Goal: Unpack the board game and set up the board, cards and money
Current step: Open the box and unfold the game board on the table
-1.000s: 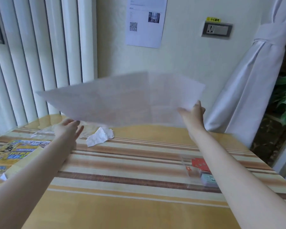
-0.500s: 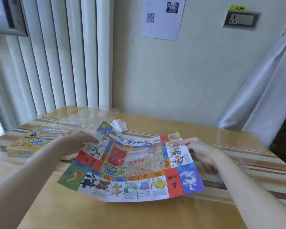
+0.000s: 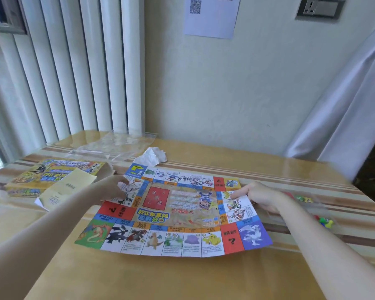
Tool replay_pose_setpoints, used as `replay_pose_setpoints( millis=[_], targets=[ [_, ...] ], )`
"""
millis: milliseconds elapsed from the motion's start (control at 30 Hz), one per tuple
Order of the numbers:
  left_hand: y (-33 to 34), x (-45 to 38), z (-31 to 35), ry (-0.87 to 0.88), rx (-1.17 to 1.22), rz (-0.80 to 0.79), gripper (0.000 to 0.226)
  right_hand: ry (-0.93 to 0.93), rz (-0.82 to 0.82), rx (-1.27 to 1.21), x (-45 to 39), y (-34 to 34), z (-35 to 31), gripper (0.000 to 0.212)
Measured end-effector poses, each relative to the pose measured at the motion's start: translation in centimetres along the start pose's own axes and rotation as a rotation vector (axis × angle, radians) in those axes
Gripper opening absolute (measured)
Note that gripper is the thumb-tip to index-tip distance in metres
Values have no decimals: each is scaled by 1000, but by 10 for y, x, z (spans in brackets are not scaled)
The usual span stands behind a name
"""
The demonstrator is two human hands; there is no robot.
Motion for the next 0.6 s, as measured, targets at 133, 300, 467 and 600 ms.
replay_pose_setpoints(
  millis=[133,300,467,600],
  targets=[
    [11,-1,1,-16,-34,39,50,-49,119,102,-2,-3,-5,24],
    [21,-4,7,-43,-173,46,62,-71,190,426,7,2,-17,52],
    [24,-7,4,-56,-236,48,58,-21,182,425,8,9,-7,55],
    [24,-9,4,-58,-240,55,59,-4,149,399,2,8,3,51]
  ],
)
Point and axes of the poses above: each hand's wrist, its own x-axis away from the middle knuckle, its own y-axis out of the palm, z = x × y, the point moved 7 cm from there along -x, towards the middle knuckle, and after that the axes turned 12 degrees about -z, right-handed, at the moved point
